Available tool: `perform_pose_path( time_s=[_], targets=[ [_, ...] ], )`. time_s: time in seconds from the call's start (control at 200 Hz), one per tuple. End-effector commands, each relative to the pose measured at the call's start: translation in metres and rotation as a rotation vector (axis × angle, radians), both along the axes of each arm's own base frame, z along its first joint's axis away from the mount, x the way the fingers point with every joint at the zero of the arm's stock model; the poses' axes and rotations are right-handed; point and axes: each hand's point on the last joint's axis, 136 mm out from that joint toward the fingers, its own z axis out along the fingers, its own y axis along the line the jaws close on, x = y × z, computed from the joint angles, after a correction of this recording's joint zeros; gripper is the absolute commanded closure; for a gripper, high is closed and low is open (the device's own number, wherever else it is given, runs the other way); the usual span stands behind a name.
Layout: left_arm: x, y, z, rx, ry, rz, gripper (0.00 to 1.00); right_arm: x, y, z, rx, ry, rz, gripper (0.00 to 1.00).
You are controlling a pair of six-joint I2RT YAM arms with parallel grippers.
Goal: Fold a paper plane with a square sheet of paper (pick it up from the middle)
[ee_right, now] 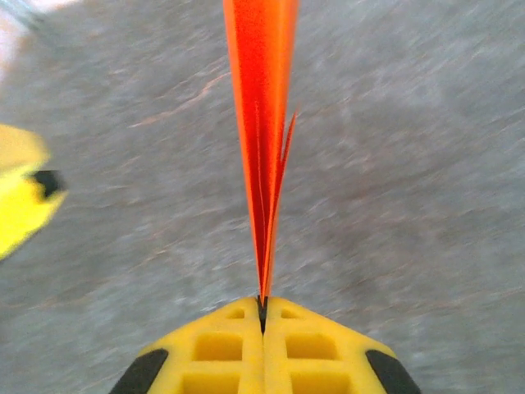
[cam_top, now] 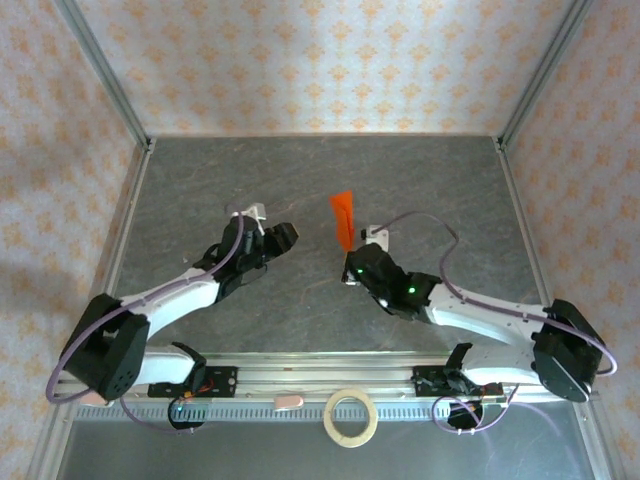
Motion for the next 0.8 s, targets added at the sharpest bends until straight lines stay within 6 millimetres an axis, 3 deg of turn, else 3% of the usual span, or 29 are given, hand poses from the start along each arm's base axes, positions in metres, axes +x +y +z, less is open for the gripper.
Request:
perform_pose_path(
  time_s=[0.0,0.115,0.275,0.4,0.626,0.701,0.796],
  targets=[
    [0.005,0.031,0.023,0.012,-0.091,0.13,0.46,0.006,-0.054,-0.004,-0.455,-0.092,-0.155,0.96],
    [-0.002,0.061,0.029,0.043,-0.119,0.232,0.37,0.007,-0.054,-0.001,-0.597,-0.12,-0.17,0.95],
    [-0.014,0.093,0.032,0.074,-0.145,0.34,0.28,0.008,-0.04,-0.008,-0.687,-0.133,-0.114,0.96],
    [-0.02,0.109,0.026,0.106,-0.122,0.392,0.22,-0.001,-0.008,-0.04,-0.685,-0.044,0.086,0.94],
    [-0.013,0.11,0.016,0.167,-0.054,0.334,0.09,-0.019,0.037,-0.087,-0.654,0.088,0.254,0.89],
    [-0.01,0.102,0.014,0.179,-0.059,0.272,0.05,-0.02,0.051,-0.091,-0.612,0.116,0.273,0.87],
    [-0.006,0.1,0.003,0.2,-0.004,0.229,0.01,-0.024,0.074,-0.083,-0.497,0.132,0.322,0.73]
  ],
)
